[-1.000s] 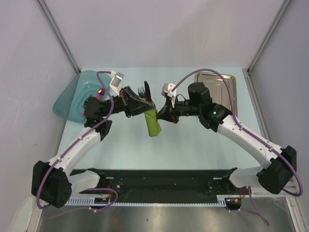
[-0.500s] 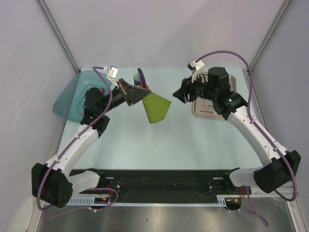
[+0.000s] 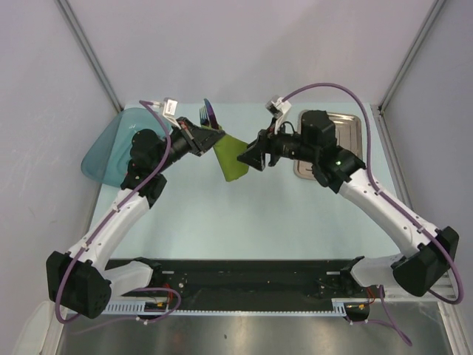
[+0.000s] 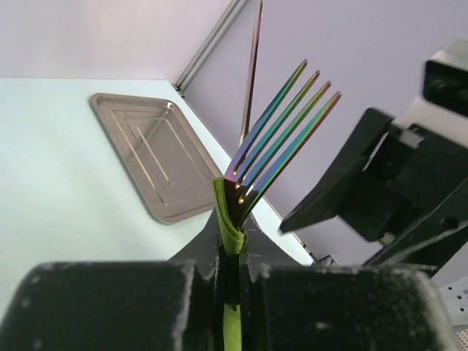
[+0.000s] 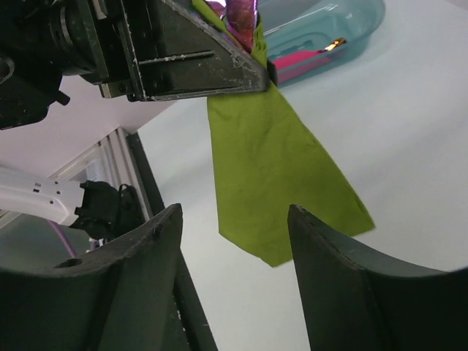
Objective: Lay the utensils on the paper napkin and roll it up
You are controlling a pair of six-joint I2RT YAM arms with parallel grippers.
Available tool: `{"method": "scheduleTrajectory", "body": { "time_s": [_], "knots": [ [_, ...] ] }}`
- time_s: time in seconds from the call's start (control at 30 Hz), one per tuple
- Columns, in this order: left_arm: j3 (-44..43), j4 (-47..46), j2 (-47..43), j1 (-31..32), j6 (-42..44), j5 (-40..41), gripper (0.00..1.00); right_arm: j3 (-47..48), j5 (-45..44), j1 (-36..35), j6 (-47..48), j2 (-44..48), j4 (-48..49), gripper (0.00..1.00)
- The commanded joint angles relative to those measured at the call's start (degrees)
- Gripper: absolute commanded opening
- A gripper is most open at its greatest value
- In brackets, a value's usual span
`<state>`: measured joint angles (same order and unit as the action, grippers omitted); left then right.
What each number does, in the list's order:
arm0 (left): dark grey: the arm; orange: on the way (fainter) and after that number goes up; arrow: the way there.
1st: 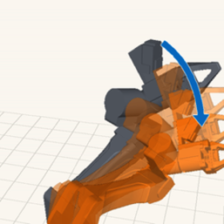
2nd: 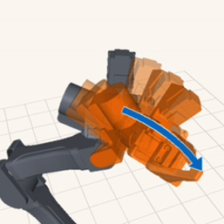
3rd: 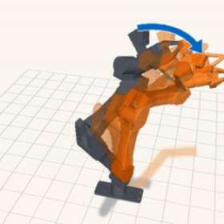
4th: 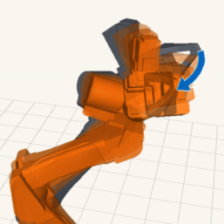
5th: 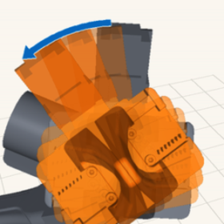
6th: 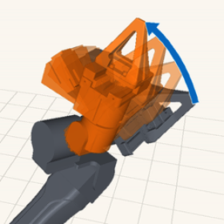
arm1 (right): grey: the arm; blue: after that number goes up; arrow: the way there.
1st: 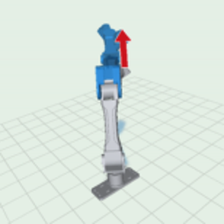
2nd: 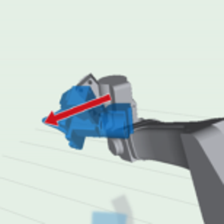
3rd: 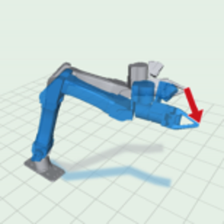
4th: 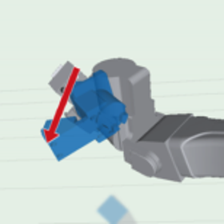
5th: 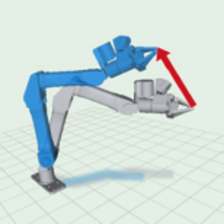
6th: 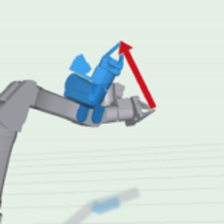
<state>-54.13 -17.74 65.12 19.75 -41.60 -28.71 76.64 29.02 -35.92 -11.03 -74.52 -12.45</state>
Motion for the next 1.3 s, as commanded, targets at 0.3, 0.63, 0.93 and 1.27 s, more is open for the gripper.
{"method": "scheduleTrajectory", "body": {
  "time_s": [0.3, 0.63, 0.93, 1.27],
  "knots": [
    [-2.04, -8.19, -2.72, -0.24, -4.97, -3.63, 0.00, -3.51, 7.63, -4.24, -6.46, -5.81, 13.94, 0.72],
    [-1.77, -13.46, -3.07, -0.24, -8.93, -7.76, 0.00, -4.83, 8.16, -4.95, -7.69, -6.69, 16.23, 0.71],
    [-1.15, -15.05, -3.86, 0.47, -10.51, -9.26, 0.00, -4.75, 8.07, -3.46, -7.60, -7.13, 15.43, 0.78],
    [-1.94, -17.68, -2.72, 0.73, -11.22, -9.35, 0.00, -7.29, 19.14, -5.47, -14.97, -5.64, 22.46, 0.46]
  ]
}}
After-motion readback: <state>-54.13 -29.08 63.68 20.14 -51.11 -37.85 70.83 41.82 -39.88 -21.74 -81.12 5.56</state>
